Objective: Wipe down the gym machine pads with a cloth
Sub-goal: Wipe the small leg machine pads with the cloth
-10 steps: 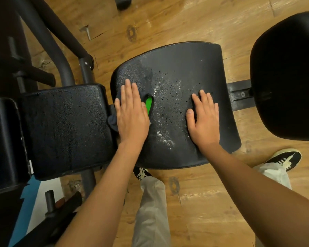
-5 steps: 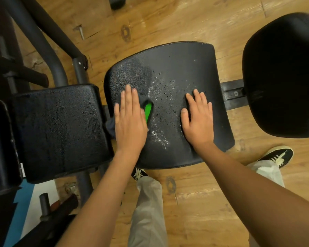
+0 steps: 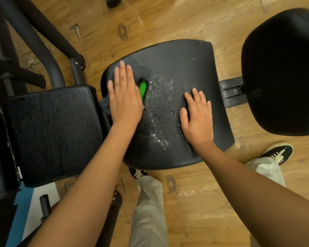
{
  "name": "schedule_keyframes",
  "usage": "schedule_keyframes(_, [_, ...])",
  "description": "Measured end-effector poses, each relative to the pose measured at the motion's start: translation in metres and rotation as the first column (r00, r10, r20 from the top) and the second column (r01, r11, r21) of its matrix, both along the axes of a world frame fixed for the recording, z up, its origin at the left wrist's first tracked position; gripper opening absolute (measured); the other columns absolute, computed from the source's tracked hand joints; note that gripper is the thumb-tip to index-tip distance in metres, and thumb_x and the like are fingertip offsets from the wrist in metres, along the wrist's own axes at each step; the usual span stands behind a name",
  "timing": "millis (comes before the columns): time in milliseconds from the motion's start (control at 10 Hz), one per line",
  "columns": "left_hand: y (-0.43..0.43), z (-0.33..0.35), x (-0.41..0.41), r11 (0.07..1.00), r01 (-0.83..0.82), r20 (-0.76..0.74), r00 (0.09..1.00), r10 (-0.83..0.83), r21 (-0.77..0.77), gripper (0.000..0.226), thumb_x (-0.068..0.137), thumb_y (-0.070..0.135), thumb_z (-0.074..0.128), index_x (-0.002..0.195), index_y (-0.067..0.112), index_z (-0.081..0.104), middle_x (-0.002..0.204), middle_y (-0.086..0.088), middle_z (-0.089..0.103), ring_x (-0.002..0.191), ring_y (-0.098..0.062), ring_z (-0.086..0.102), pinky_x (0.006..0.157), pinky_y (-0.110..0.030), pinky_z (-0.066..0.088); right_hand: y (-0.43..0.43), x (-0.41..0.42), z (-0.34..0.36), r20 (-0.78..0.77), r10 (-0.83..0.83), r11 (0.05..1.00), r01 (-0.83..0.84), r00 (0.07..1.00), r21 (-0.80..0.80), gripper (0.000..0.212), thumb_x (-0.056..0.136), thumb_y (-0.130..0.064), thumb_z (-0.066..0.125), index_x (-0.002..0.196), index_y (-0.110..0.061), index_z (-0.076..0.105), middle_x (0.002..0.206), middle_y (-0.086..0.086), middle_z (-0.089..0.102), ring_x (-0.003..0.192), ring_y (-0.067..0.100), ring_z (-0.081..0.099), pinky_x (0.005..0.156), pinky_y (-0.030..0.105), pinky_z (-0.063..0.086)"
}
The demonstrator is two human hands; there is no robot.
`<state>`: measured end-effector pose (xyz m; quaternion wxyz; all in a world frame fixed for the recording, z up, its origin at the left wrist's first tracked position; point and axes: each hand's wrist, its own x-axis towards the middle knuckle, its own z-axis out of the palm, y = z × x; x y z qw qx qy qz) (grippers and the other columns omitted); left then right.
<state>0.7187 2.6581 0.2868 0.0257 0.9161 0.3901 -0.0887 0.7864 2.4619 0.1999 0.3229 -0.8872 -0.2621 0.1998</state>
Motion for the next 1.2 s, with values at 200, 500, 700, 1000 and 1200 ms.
schedule_keyframes(200, [-0.002,0.0,-0.003,1.0,0.017,0.012,1.0,-0.017,0.008,0.059,0.108,0.022,0.03,0.162,0.009,0.009,0.171,-0.009,0.001,0.158,-0.023,0.003,0.128,-0.046,0.009,0.0,0.001,0.0,-0.008,0.003,1.0,-0.003,1.0,-0.004,0.05,0.107,-0.031,0.043,0.155,-0.02,0.042,0.167,0.003,0.028,0.157,0.024,0.014,0.127,0.052,0.013])
schedule_keyframes(500, [-0.123,0.009,-0.125,0.999,0.023,-0.105,0.994,-0.028,-0.047,0.059,0.105,0.025,0.029,0.16,0.007,0.019,0.17,-0.01,0.01,0.157,-0.024,0.011,0.123,-0.047,0.016,0.0,0.002,0.001,-0.011,0.01,1.0,-0.01,1.0,-0.006,0.049,0.107,-0.032,0.042,0.154,-0.019,0.043,0.167,0.004,0.029,0.157,0.024,0.015,0.126,0.052,0.014])
schedule_keyframes(700, [-0.086,0.006,-0.098,0.997,0.066,-0.106,0.992,-0.069,-0.037,0.059,0.106,0.024,0.031,0.161,0.008,0.019,0.17,-0.008,0.007,0.157,-0.023,0.01,0.124,-0.046,0.014,0.0,0.001,0.002,-0.005,0.001,1.0,-0.001,1.0,0.004,0.049,0.106,-0.031,0.042,0.154,-0.019,0.043,0.167,0.004,0.029,0.157,0.025,0.016,0.126,0.052,0.014])
schedule_keyframes(1000, [0.009,-0.003,0.01,0.999,0.013,-0.009,1.0,-0.013,0.033,0.06,0.108,0.023,0.03,0.163,0.009,0.009,0.171,-0.008,0.001,0.158,-0.023,0.002,0.127,-0.046,0.007,-0.001,0.001,0.001,-0.002,0.002,1.0,-0.002,1.0,0.001,0.049,0.107,-0.031,0.042,0.154,-0.02,0.043,0.167,0.003,0.029,0.157,0.024,0.015,0.127,0.051,0.013])
schedule_keyframes(1200, [-0.021,-0.005,-0.016,0.999,0.016,-0.009,1.0,-0.016,0.03,0.061,0.108,0.027,0.029,0.163,0.009,0.008,0.171,-0.008,0.0,0.158,-0.023,0.003,0.127,-0.046,0.01,0.0,0.002,0.001,-0.003,0.001,1.0,-0.001,1.0,0.002,0.049,0.106,-0.031,0.043,0.154,-0.019,0.043,0.167,0.004,0.03,0.157,0.025,0.016,0.126,0.051,0.013])
